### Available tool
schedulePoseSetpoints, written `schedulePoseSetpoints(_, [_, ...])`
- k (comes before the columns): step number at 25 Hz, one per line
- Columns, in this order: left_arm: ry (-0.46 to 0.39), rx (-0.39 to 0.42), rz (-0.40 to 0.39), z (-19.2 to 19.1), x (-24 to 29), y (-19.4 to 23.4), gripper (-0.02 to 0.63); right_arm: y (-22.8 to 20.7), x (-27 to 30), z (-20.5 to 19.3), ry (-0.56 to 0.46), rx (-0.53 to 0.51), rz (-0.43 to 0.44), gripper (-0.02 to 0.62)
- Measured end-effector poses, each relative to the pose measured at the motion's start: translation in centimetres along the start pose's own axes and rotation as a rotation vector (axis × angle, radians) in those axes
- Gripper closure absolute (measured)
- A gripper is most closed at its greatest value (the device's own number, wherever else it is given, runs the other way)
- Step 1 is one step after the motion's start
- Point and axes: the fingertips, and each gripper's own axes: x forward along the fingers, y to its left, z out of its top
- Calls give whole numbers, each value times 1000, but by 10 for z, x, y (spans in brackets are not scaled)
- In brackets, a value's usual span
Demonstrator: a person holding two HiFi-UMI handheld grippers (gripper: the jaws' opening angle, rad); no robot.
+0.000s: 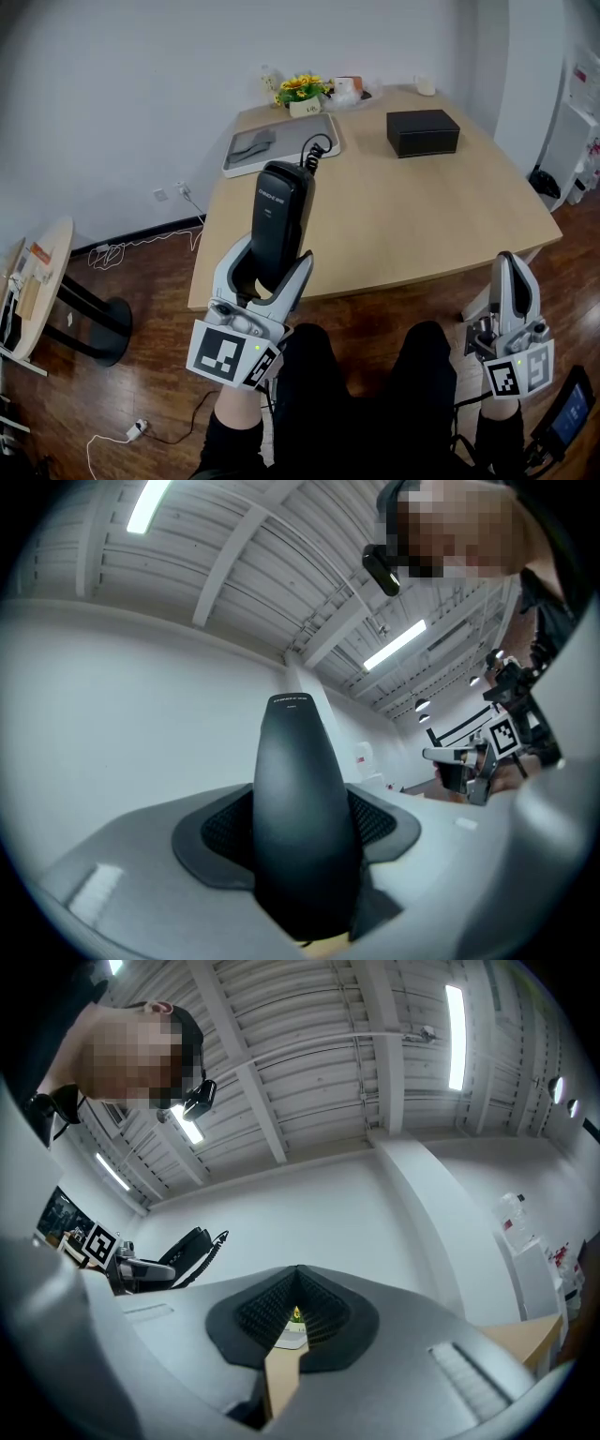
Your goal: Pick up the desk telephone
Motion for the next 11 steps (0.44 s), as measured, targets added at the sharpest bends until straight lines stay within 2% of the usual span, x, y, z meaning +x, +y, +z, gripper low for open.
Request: schedulePoseSetpoints(11, [2, 11, -8, -2, 2, -7, 339, -4, -5, -4, 0, 6, -1, 595])
